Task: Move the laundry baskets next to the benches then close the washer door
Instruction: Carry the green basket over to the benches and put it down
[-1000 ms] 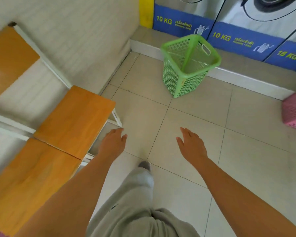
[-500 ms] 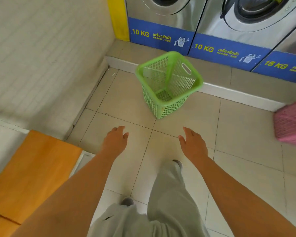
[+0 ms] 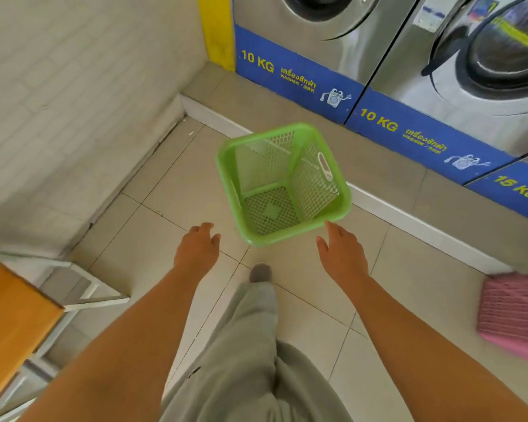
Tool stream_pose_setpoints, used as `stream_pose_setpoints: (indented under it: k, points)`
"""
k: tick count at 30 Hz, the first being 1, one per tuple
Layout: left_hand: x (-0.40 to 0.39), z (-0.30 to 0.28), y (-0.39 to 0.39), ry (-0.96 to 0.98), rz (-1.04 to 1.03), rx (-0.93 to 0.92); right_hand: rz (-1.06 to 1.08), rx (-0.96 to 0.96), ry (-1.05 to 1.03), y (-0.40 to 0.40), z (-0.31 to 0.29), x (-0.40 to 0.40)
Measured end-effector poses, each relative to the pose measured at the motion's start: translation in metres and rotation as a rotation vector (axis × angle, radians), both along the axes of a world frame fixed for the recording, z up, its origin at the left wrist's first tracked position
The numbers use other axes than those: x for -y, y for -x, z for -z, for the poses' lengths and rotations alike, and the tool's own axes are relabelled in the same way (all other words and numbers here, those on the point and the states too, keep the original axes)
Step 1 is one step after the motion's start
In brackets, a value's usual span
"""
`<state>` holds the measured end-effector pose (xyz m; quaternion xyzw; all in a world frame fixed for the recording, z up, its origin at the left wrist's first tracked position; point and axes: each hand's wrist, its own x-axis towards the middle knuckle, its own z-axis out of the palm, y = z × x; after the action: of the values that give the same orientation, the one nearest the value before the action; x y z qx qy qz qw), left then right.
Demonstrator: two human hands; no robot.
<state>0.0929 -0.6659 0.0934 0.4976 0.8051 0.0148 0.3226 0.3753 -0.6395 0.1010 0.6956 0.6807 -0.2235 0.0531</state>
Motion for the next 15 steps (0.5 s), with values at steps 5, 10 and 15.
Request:
stream_pose_setpoints:
  k: [5,10,15]
  points:
    - [-0.082,0.024,-0.019,0.028,-0.078,-0.003,0.015,-0.024,0.024,-0.021,0.022,-0.091]
    - [-0.143,0.046,-0.047,0.055,-0.201,0.01,0.011,-0.03,0.078,-0.04,0.05,-0.166]
    - [-0.185,0.082,-0.069,0.078,-0.304,0.004,-0.045,-0.049,0.105,-0.059,0.088,-0.236]
